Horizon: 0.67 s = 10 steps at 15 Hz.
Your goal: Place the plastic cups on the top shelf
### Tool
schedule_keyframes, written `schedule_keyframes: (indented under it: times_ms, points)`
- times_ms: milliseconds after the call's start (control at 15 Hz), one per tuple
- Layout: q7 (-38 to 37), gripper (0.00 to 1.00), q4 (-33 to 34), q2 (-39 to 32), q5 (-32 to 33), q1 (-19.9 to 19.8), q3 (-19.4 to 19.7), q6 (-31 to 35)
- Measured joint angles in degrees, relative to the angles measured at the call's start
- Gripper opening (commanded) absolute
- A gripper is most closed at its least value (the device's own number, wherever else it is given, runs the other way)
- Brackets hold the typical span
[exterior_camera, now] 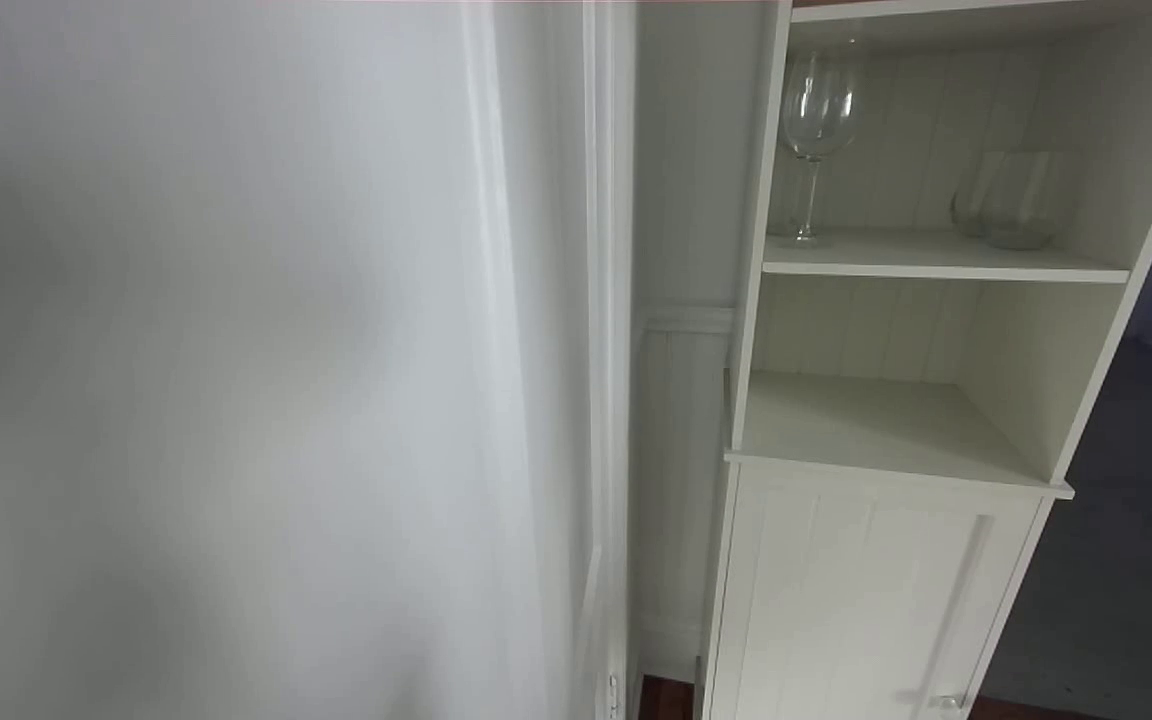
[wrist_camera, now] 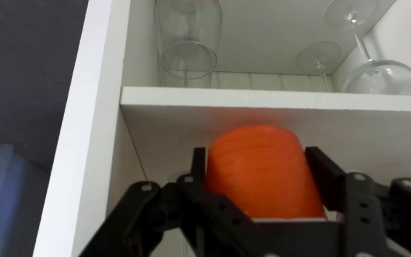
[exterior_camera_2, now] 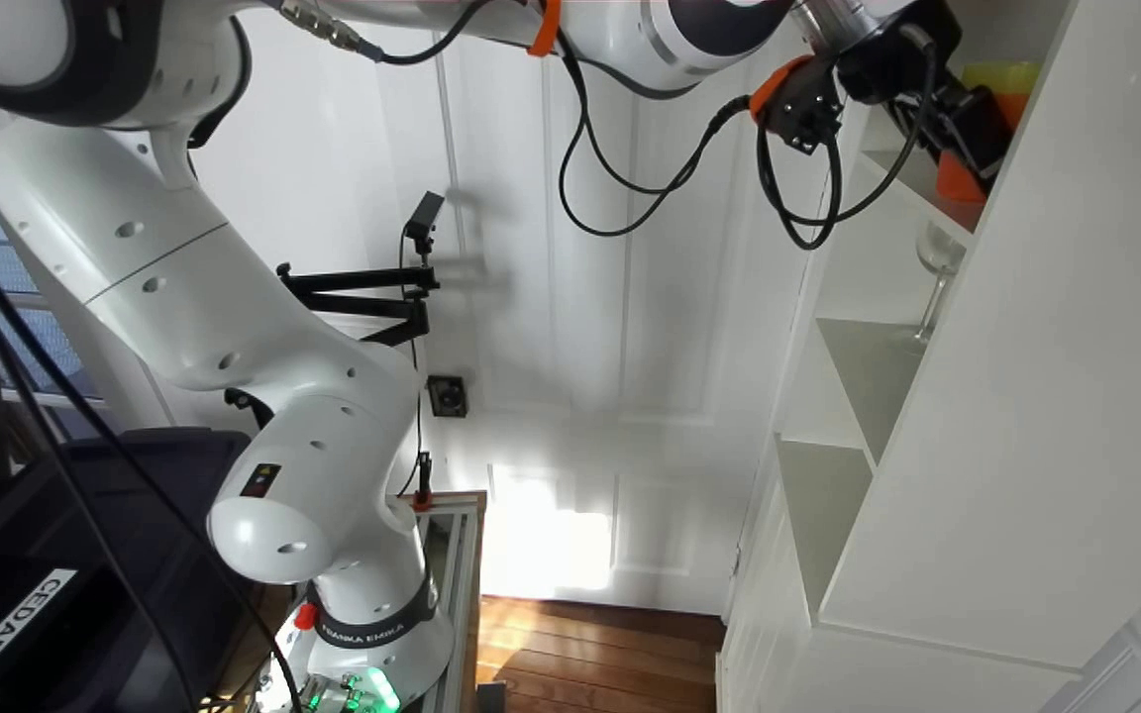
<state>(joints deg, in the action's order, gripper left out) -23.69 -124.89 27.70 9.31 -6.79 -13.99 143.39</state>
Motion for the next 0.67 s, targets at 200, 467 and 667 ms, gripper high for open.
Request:
schedule_keyframes:
  times_ms: [200, 467, 667]
  points:
    - [4.64, 0.45, 0.0, 2.08, -0.76, 3.41, 2.56, -2.63]
    - [11.47, 0.45, 0.04, 6.12, -1.75, 7.14, 5.56, -12.77]
    - [17.21, 0.45, 0.23, 9.2, -2.7, 9.39, 7.62, -21.16]
